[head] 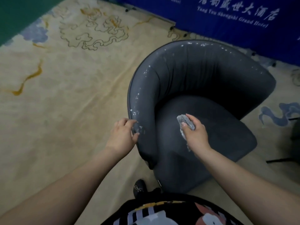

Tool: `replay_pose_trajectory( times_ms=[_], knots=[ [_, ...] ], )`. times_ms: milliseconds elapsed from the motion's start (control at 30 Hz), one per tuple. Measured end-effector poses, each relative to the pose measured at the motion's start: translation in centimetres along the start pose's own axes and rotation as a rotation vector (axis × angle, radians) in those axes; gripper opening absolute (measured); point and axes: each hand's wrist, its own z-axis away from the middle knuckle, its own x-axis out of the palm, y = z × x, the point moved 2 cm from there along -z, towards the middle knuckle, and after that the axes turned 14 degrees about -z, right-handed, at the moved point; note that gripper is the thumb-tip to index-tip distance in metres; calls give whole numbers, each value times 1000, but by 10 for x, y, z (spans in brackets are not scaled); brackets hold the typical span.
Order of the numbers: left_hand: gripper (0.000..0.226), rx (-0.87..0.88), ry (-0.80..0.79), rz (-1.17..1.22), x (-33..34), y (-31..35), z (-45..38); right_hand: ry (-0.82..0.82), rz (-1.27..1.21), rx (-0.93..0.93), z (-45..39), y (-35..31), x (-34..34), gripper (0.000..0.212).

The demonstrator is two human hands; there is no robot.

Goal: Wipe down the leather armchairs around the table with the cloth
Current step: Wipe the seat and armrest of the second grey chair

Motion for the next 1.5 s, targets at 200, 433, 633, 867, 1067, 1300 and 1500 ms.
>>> replay_pose_trajectory(
  times_ms=[200,433,633,867,1067,1300,1500],
  knots=[
    [51,-46,25,27,4,-6,-5,-52,-33,-26,7,0,4,36],
    [58,-27,-49,56,9,-37,-30,11,-11,7,16,14,25,38],
    [63,203,-131,-52,-1,-66,-98,189,-16,3,7,7,69,38],
    [63,413,-173,-154,-24,-99,-167,404,-120,80,12,4,127,37],
    [65,507,-177,-173,-37,-92,-200,497,-153,147,34,17,146,37],
    [66,686,-85,-255,-20,-92,-231,630,63,281,44,61,170,39],
    [68,977,-70,-358,-19,-105,-269,975,222,362,24,47,213,37]
  ],
)
